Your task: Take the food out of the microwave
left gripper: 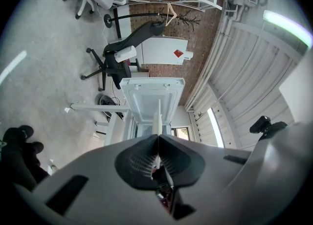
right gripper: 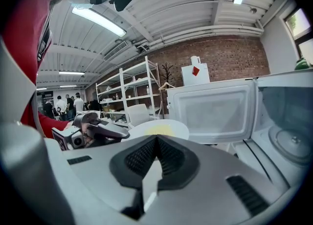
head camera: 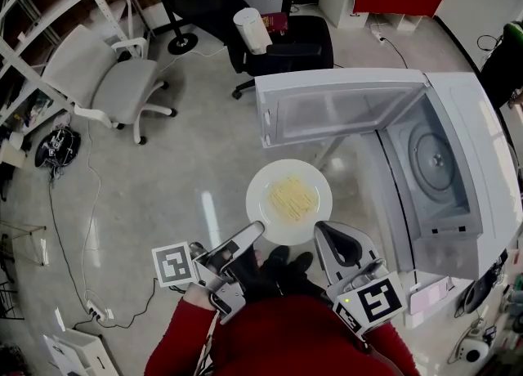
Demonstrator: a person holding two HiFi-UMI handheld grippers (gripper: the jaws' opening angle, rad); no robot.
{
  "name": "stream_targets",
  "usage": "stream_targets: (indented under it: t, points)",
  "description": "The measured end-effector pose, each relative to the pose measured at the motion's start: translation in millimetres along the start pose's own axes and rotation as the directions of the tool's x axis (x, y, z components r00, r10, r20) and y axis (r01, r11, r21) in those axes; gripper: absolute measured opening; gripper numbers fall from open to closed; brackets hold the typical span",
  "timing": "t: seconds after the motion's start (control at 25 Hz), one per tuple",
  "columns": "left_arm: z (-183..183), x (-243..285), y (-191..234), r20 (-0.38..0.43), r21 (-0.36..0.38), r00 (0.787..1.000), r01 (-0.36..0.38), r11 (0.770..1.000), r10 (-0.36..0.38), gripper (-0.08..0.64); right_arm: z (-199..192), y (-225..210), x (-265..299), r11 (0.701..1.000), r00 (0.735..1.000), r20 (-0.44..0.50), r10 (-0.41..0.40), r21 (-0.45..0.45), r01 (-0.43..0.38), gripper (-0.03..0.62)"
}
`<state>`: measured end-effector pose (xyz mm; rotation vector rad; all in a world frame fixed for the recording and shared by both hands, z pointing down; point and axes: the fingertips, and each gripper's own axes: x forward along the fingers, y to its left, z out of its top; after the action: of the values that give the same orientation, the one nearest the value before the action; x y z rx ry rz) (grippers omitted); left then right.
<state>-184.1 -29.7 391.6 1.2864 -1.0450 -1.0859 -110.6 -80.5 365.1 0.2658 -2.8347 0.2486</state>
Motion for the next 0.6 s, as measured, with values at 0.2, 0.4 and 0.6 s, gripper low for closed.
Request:
stream_targets:
  t: [0.2,0.4,0.6]
  points:
    - [1.3,1.1,0.8,0.001,0.001,1.000,0.000,1.000,0.000,0.017,-0.2,-2.7,1.5,1.000,1.000,0.000,-0.001,0.003,0.001,0.009]
    - [2.9,0.7,1.5,0.001,-0.004,1.000,-0.002,1.000,0.002,0.017,1.1,-2.5,3.4,1.000,1.000,-0.003,-0.002,-0.006,0.002,0.009]
    - [4.1,2.8,2.1,0.001,-0.007,1.000,0.002,1.000,-0.002,0.017,-0.5,-3.0,4.5,1.000,1.000,-0.004,0.000,-0.006,0.000,0.009]
